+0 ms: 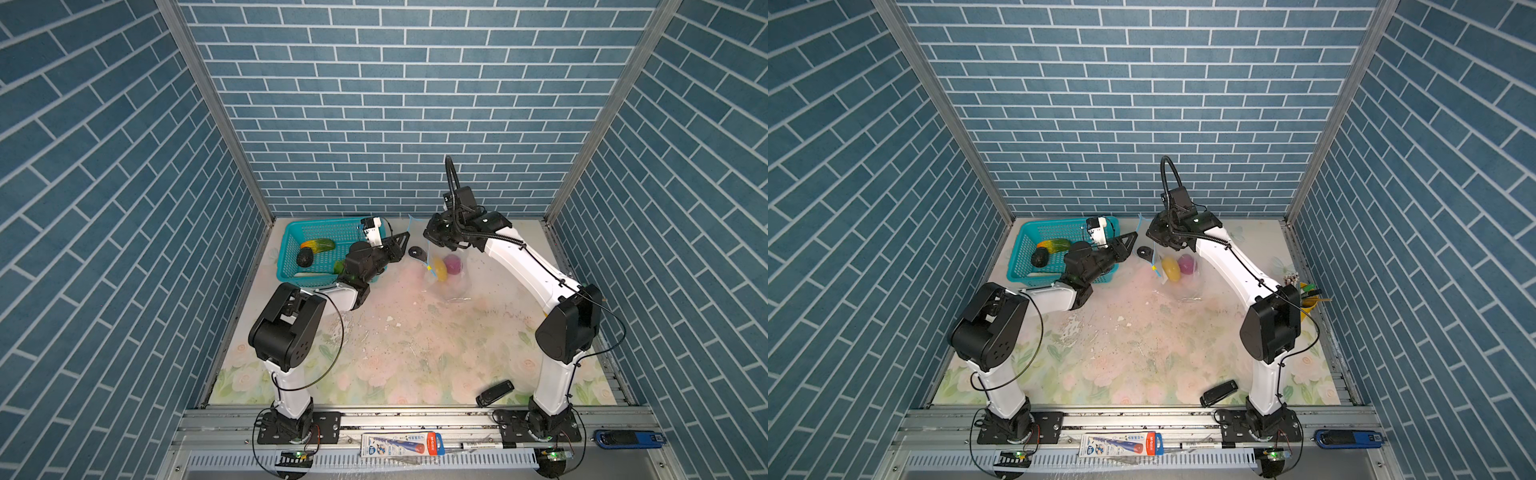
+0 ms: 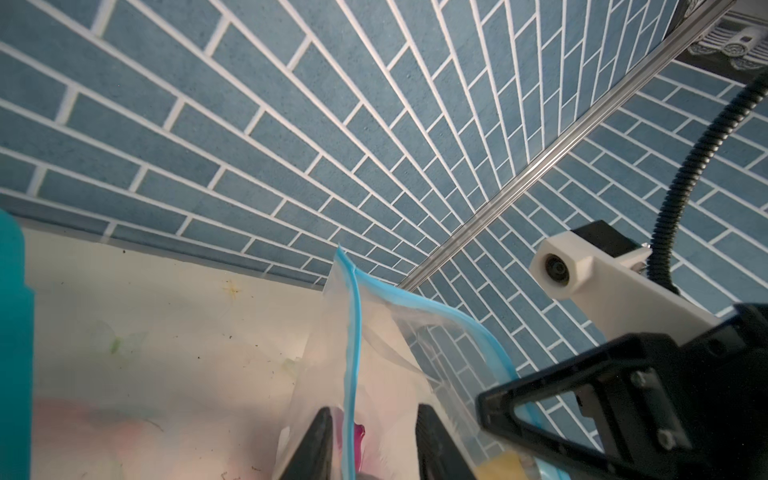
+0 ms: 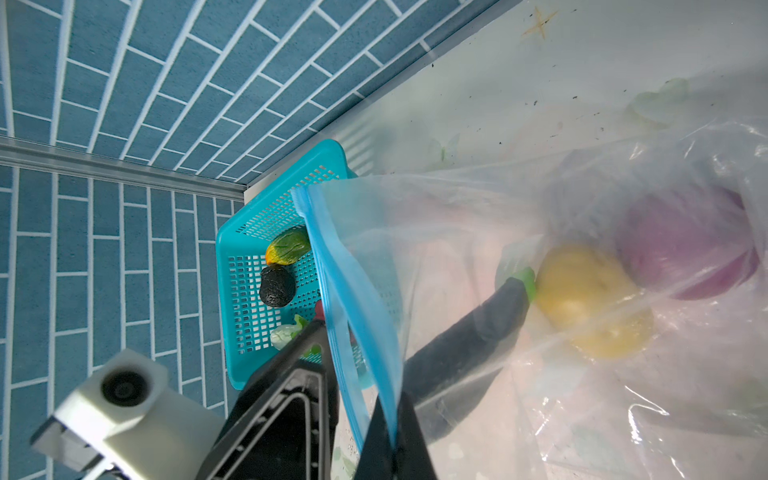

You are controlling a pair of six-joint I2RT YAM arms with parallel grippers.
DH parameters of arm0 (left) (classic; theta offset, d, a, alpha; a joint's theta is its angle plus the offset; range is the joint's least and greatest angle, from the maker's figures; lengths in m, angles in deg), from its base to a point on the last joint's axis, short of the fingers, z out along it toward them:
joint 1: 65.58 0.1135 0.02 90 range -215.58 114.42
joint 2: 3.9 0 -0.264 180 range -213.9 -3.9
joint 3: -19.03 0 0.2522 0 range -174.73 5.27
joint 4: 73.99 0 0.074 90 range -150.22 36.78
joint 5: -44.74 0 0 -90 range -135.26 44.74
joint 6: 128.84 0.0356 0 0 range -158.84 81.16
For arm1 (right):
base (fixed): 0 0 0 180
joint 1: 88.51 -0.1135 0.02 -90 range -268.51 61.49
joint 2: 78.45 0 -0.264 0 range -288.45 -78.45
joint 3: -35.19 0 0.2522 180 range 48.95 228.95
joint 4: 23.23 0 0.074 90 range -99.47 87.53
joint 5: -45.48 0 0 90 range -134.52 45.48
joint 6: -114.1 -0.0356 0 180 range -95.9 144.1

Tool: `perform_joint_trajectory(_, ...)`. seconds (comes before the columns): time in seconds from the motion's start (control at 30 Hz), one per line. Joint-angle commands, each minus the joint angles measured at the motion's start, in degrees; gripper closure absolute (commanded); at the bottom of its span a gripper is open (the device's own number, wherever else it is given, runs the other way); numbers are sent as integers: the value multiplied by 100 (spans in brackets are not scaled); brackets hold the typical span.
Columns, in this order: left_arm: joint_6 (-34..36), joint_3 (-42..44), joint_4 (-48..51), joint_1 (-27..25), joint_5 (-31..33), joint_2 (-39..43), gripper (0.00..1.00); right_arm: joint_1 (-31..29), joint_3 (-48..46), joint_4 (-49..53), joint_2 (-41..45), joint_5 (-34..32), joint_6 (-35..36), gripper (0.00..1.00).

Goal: Place the food in the zip-top bag and seal the zipper
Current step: 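Lower the eggplant into the bag held open by the right gripper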

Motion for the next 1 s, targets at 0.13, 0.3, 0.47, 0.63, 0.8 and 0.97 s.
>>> perform_joint_trajectory(0.13,-207,-296,676,57,-502,45,75,26,373,113,225,-111,142,100)
perform_joint_trajectory(0.3,-170,-367,946,56,-541,-54,73,24,388,122,242,-111,177,100)
perform_joint_trajectory(0.47,-220,-390,976,51,-602,-62,81,28,375,136,269,-137,206,100)
perform_joint_trajectory(0.63,-210,-459,1113,58,-630,10,88,32,335,140,304,-163,222,100)
perform_joint_trajectory(0.8,-314,-569,1214,49,-772,47,97,39,343,155,359,-215,256,100)
perform_joint_trajectory(0.97,-327,-720,1406,48,-791,182,98,55,376,206,431,-278,319,100)
